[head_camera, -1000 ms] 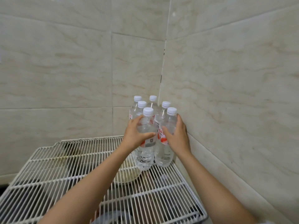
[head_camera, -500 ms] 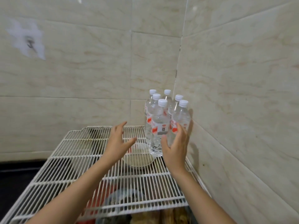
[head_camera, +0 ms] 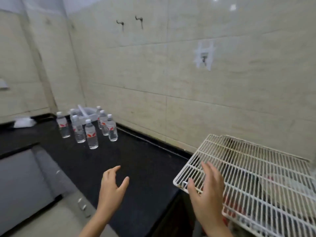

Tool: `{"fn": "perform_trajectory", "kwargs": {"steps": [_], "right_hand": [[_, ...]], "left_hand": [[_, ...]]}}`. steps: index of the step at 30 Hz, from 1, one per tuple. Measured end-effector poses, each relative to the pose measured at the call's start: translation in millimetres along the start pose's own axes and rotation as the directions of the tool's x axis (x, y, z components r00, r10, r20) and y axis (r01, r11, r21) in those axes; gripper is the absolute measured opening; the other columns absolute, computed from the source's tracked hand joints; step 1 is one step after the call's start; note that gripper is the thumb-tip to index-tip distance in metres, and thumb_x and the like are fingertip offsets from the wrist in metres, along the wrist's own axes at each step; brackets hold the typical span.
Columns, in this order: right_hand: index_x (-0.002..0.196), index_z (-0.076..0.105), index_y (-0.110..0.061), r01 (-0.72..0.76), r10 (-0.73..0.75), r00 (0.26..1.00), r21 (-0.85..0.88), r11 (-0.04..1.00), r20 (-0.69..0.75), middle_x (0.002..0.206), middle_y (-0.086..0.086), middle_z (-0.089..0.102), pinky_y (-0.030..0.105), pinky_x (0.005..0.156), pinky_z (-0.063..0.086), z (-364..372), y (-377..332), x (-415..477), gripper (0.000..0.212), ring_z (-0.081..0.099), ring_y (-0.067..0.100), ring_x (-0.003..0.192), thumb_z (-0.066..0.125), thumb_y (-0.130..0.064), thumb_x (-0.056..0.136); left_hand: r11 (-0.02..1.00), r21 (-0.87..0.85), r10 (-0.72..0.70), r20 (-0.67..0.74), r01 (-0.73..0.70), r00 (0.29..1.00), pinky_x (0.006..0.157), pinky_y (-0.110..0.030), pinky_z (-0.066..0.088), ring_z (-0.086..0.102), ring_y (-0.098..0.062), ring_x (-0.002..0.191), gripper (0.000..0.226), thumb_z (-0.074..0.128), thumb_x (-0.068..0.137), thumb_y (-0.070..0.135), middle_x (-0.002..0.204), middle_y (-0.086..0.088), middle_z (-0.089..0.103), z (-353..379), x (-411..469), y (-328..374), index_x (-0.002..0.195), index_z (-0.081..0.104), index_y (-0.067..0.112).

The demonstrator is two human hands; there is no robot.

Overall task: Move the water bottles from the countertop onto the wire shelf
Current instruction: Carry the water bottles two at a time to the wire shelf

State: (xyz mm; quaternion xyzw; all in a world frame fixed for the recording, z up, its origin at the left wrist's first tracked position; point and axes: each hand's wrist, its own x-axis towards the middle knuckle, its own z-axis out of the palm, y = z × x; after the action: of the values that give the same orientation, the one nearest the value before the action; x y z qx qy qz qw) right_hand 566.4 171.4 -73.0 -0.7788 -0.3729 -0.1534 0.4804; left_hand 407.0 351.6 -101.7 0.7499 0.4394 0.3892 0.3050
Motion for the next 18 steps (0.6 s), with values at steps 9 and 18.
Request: {"fn": "perform_trajectory", "kwargs": {"steps": [9,18], "right_hand": [[0.120,0.056,-0.007,0.128,-0.135,0.971,0.047,0.991,0.199,0.124,0.020,0.053,0.043,0.091,0.046,180.8,-101.5,-19.9,0.055,0.033,0.018,0.116,0.045,-0.039,0.077],[0.111,0.060,-0.004,0.292,-0.317,0.859,0.123,0.948,0.402,0.111,0.024,0.059,0.047,0.083,0.051,364.3,-245.8,-43.9,0.048,0.058,0.041,0.102,0.050,-0.034,0.074]], "left_hand": [[0.980,0.017,-0.191,-0.205,0.198,0.960,0.100,-0.044,0.037,0.048,-0.034,0.115,0.044,0.062,0.082,0.010,0.125,-0.020,0.047,-154.9,39.8,-135.9,0.124,0.050,0.002],[0.933,0.038,-0.317,-0.380,0.357,0.869,0.103,-0.045,0.036,0.044,-0.033,0.121,0.044,0.057,0.087,0.018,0.133,-0.019,0.040,-313.0,102.1,-275.5,0.128,0.045,0.006]]}}
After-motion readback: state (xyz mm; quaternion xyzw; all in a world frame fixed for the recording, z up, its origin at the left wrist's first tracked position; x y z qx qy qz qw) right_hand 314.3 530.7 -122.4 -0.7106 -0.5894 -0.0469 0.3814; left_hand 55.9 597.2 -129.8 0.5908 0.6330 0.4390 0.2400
